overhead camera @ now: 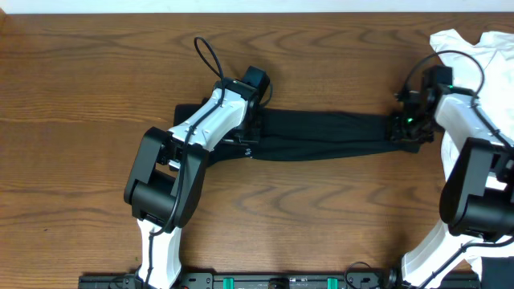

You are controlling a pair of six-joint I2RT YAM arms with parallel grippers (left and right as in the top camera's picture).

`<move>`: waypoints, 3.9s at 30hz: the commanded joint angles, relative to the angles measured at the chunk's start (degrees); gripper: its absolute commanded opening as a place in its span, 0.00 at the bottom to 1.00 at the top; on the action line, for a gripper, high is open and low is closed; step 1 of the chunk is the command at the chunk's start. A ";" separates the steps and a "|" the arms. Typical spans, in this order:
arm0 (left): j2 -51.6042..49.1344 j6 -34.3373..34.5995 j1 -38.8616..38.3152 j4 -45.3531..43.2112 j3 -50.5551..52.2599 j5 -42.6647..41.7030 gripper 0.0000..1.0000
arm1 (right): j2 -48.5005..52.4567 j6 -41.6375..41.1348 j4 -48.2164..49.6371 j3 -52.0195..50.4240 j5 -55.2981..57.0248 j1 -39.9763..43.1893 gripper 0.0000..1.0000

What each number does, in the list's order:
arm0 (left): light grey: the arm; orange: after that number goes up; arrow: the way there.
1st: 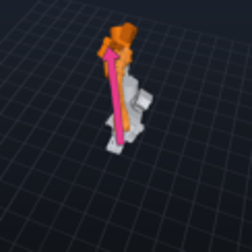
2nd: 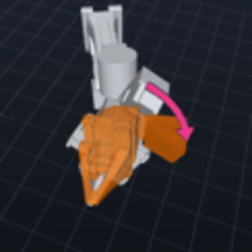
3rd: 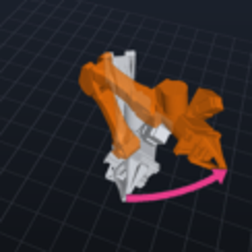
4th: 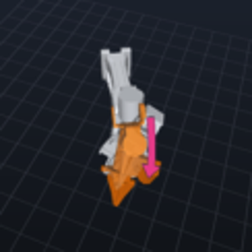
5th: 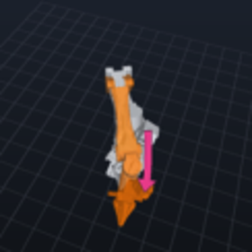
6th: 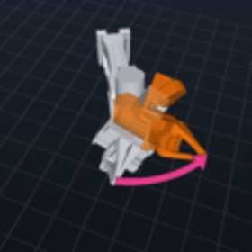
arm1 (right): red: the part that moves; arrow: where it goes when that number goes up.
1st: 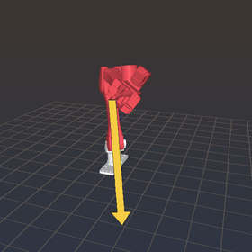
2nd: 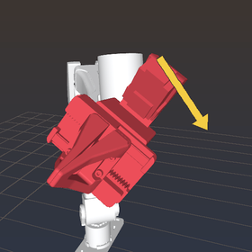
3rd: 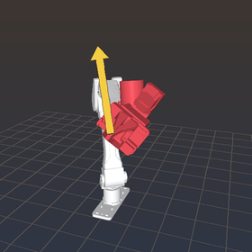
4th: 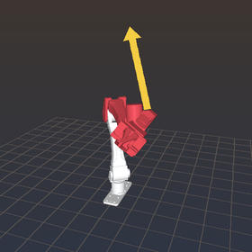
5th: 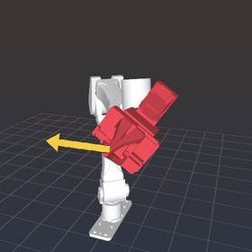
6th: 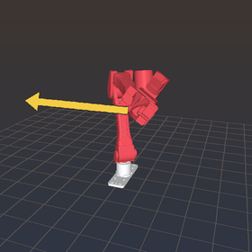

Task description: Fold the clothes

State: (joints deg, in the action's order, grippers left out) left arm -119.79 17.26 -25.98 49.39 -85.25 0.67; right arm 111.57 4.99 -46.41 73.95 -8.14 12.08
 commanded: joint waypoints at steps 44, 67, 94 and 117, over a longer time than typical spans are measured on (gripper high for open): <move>-0.26 -2.19 0.66 0.48 -0.09 3.96 0.06 | -1.73 -1.75 14.03 -3.69 -14.27 7.06 0.03; -0.28 -1.53 0.66 -6.19 4.33 3.89 0.06 | -1.73 -1.75 14.56 -3.80 -11.56 7.04 0.01; -0.28 -1.55 0.68 -5.14 4.59 3.91 0.06 | -1.73 -1.73 25.11 -3.82 -3.65 9.70 0.01; 0.44 -1.53 0.66 -5.60 2.95 3.80 0.16 | -5.62 1.97 11.32 -2.95 -7.93 9.64 0.73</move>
State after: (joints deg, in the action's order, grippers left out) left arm -118.93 16.05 -25.93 43.27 -82.89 3.36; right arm 104.88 4.80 -35.00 70.46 -17.93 21.54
